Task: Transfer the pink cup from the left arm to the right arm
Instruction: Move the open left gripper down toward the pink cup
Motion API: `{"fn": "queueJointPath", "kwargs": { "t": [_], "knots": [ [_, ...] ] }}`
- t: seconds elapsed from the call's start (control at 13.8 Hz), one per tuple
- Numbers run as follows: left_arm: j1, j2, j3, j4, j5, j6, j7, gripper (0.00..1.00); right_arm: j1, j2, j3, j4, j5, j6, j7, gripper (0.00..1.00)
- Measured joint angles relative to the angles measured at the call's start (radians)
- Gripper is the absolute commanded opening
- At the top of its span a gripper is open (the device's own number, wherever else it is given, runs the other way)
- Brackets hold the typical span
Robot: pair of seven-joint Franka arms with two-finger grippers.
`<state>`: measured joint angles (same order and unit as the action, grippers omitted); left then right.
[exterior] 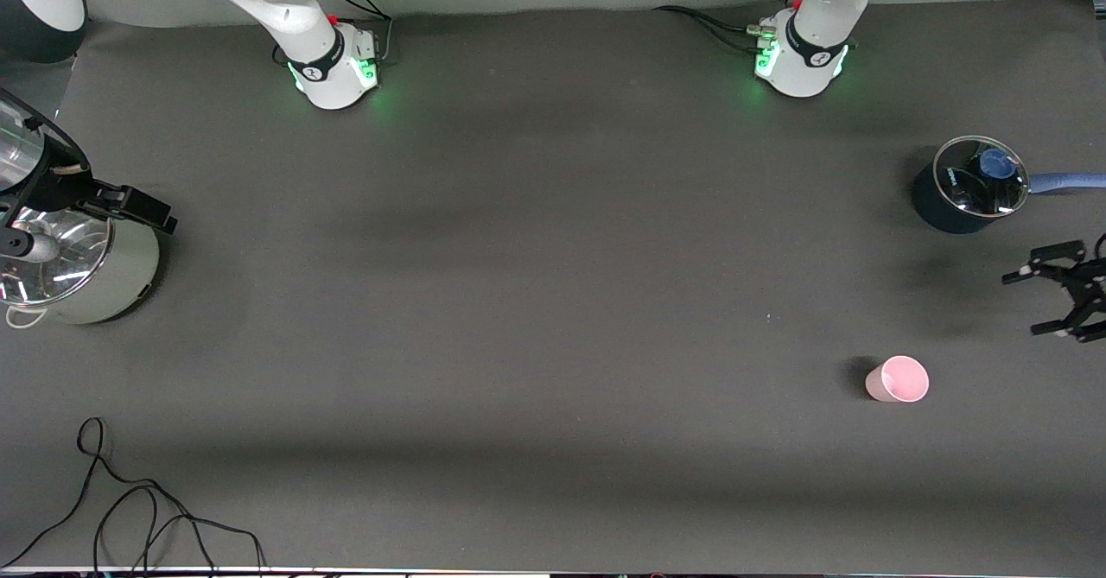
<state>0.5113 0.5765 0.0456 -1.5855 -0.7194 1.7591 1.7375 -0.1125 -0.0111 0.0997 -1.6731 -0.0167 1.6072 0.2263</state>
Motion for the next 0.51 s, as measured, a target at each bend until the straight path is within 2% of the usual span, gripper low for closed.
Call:
{"fn": "queueJointPath", "kwargs": {
  "t": [0.22,0.51],
  "knots": [
    [-0.002,0.076,-0.023,0.000,-0.053,0.078,0.066,1.00,0.000,0.000,-0.001,0.001,0.001,-0.001,0.000,1.00],
    [-0.015,0.112,-0.094,-0.031,-0.130,0.241,0.100,1.00,0.001,0.000,0.000,0.001,0.003,-0.002,0.000,1.00]
  ]
}}
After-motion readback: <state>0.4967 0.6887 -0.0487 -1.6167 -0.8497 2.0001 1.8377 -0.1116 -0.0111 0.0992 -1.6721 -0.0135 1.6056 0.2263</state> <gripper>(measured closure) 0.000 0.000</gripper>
